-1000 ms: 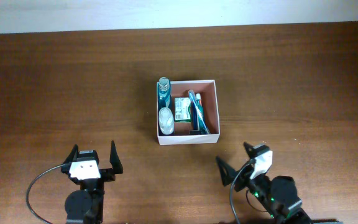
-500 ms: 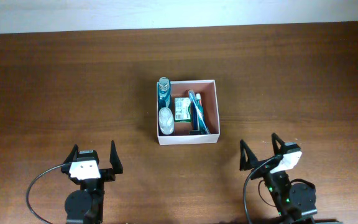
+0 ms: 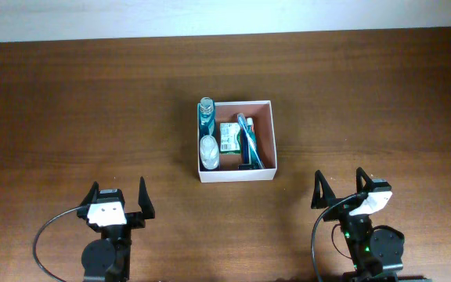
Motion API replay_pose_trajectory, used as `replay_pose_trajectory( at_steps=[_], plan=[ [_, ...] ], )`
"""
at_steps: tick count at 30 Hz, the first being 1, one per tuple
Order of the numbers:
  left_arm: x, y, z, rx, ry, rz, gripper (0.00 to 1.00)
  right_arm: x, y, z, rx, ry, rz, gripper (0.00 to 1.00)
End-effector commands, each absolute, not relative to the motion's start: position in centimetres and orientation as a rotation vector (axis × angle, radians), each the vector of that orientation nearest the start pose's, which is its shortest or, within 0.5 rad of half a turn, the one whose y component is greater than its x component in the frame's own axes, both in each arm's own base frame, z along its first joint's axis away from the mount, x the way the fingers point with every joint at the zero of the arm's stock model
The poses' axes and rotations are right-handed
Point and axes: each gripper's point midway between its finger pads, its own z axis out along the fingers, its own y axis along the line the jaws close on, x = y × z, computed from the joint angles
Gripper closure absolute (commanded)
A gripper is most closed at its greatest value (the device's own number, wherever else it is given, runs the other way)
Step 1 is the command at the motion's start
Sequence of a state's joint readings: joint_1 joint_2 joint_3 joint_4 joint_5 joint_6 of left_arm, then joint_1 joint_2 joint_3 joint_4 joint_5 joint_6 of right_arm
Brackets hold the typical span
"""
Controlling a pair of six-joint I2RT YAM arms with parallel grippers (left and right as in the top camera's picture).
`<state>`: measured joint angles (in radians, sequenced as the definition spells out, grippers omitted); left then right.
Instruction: Pack container
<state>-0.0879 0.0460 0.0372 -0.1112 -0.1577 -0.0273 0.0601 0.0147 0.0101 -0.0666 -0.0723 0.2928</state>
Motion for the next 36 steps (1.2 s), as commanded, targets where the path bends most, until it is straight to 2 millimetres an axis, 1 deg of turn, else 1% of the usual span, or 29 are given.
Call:
replay_pose_trajectory(
  at_steps=[1, 5, 9, 11, 15, 18, 36],
  plan=[
    [24.6, 0.8, 15.0, -0.079, 1.694, 0.056, 0.01, 24.5, 2.5, 15.8, 0.149, 1.644, 0.329, 0.02],
    [24.6, 0.8, 15.0, -0.079, 1.694, 0.056, 0.0, 24.5, 1.8, 15.8, 0.169, 1.641, 0.298, 0.02],
    [24.6, 0.8, 15.0, -0.079, 1.694, 0.056, 0.0, 24.6, -0.7, 15.6, 0.266, 1.628, 0.182, 0.01],
    [24.6, 0.8, 15.0, -0.079, 1.694, 0.056, 0.0, 24.5, -1.6, 15.8, 0.305, 1.614, 0.139, 0.02],
    [24.6, 0.8, 15.0, -0.079, 1.694, 0.056, 0.0, 24.4, -2.5, 15.9, 0.337, 1.602, 0.091, 0.02],
    [24.6, 0.8, 15.0, -0.079, 1.694, 0.056, 0.0, 24.4, -2.5, 15.9, 0.29, 1.61, 0.045, 0.02],
    [24.6, 0.8, 15.0, -0.079, 1.694, 0.056, 0.0, 24.5, -2.2, 15.8, 0.275, 1.617, 0.053, 0.01]
  ],
)
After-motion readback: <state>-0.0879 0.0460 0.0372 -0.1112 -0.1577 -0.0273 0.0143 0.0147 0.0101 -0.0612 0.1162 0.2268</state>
